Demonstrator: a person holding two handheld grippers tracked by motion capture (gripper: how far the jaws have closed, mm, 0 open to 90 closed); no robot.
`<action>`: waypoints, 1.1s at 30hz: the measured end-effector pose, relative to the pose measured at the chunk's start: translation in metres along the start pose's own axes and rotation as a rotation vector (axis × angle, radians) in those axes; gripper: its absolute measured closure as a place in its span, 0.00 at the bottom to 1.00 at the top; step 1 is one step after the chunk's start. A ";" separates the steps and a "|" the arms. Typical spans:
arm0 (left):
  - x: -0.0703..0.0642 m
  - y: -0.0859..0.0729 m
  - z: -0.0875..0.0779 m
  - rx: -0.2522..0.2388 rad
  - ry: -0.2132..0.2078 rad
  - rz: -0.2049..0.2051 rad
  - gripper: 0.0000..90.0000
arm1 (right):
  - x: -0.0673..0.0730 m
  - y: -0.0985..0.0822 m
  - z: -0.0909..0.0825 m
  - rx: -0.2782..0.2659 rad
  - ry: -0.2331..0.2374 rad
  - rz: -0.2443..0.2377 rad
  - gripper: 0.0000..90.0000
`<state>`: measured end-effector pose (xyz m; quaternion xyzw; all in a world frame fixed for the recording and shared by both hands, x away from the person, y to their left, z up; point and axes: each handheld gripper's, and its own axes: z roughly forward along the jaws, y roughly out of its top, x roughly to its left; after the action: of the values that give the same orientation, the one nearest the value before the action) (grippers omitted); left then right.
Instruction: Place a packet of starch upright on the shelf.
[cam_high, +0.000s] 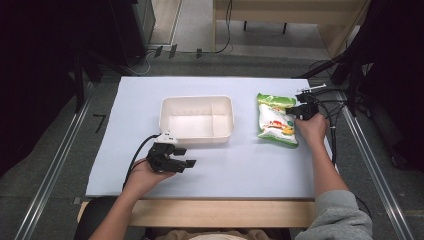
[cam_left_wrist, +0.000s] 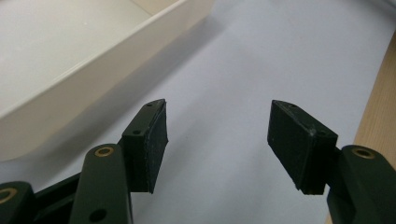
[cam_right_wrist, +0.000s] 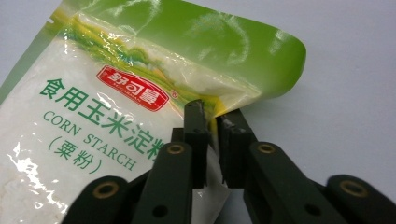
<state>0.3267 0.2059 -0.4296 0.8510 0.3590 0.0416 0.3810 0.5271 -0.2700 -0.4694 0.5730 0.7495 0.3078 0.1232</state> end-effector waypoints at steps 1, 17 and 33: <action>0.000 0.000 0.000 -0.006 -0.004 -0.004 0.43 | 0.000 0.001 -0.001 -0.001 0.003 0.001 1.00; 0.003 0.001 -0.004 -0.024 -0.012 -0.008 0.43 | 0.005 0.011 -0.042 -0.040 0.042 0.041 1.00; 0.004 0.005 -0.003 -0.037 -0.023 -0.011 0.43 | 0.052 0.025 -0.112 -0.147 0.157 -0.075 1.00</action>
<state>0.3317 0.2082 -0.4250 0.8423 0.3583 0.0363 0.4011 0.4705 -0.2534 -0.3581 0.5080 0.7532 0.4010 0.1173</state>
